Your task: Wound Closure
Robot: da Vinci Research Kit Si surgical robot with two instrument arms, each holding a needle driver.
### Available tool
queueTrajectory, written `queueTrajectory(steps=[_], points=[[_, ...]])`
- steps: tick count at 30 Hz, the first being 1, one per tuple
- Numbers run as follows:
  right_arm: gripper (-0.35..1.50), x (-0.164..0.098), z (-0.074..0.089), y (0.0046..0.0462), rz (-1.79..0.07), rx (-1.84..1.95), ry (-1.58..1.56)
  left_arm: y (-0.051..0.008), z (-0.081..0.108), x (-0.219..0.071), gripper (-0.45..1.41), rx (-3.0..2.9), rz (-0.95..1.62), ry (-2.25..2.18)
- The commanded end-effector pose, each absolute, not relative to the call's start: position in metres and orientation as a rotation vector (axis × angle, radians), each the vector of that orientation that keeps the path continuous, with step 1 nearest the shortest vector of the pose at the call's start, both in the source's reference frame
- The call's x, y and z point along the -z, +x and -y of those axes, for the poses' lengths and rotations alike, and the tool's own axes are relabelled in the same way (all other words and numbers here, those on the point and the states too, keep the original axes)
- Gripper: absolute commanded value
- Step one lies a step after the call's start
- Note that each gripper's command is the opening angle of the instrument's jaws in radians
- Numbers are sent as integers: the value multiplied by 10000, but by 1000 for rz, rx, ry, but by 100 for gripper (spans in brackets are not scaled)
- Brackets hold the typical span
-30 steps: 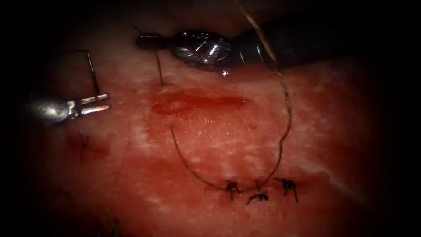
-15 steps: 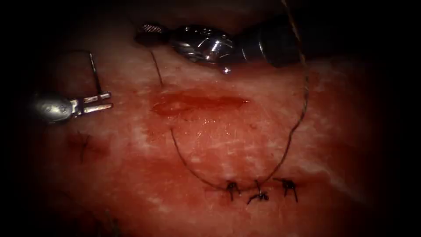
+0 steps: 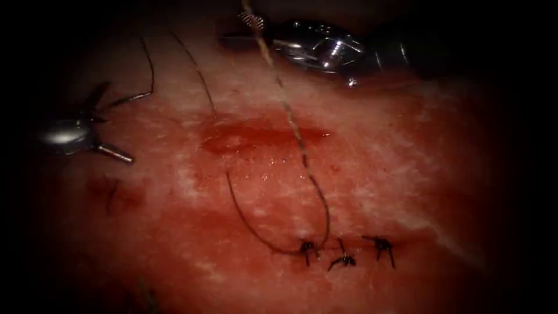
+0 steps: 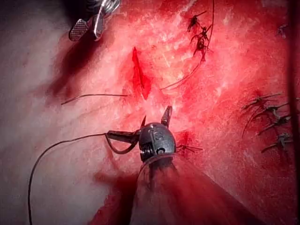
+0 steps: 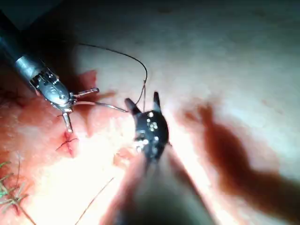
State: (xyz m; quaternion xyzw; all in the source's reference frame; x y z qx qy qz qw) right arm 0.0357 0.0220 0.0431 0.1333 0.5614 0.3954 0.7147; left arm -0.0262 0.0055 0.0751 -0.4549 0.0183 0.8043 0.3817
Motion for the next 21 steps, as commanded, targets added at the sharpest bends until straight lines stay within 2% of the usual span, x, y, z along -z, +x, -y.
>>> queueTrajectory(steps=[1,13,17,21], points=[[116,-436,-215,363,-1245,-872,297,-266,-46,-739,128,-2052,-15,-1162],[116,-437,-212,366,-1249,-861,298,-256,-7,-600,126,-2065,157,-1162],[116,-438,-210,368,-1248,-852,305,-291,-16,-535,125,-1926,208,-1430],[116,-439,-209,369,-1249,-850,306,-316,-20,-510,125,-1872,239,-1521]])
